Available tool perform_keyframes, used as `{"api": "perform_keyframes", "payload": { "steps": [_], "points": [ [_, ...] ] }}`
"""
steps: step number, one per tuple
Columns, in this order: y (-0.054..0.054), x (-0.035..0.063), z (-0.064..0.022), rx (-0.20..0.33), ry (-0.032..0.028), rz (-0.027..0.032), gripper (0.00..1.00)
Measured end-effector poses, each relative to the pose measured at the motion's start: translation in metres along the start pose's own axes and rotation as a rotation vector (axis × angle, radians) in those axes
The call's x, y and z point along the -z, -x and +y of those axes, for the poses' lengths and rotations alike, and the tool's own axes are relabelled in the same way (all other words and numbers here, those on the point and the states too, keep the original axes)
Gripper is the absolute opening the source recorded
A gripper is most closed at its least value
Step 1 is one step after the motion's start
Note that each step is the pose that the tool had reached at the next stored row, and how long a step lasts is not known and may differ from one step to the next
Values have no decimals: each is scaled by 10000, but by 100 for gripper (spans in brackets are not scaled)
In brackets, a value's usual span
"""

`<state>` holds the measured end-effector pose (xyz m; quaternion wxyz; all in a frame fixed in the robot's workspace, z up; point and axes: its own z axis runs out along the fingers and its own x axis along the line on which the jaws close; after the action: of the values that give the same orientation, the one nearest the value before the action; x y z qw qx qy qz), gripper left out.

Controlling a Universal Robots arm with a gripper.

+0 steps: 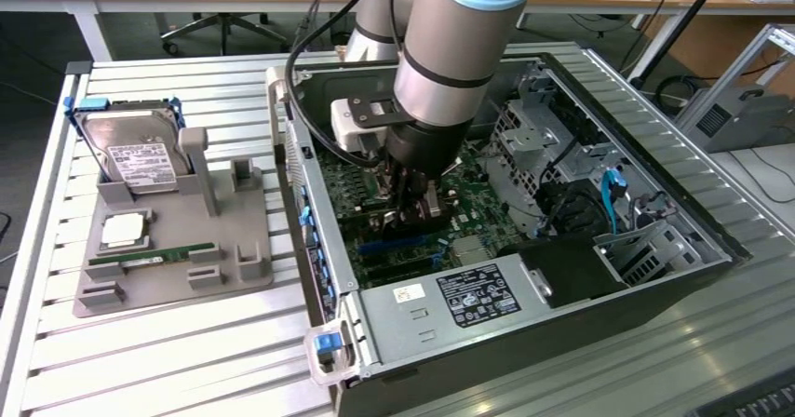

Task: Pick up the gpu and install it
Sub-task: 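Press down on the gpu until it lock into place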

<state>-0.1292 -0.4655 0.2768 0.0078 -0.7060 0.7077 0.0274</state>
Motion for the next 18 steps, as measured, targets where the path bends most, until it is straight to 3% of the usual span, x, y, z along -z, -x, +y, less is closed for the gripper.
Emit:
{"api": "perform_keyframes", "payload": {
  "steps": [18],
  "points": [
    [-3, -50, -2, 0, 0, 0, 27]
  ]
}}
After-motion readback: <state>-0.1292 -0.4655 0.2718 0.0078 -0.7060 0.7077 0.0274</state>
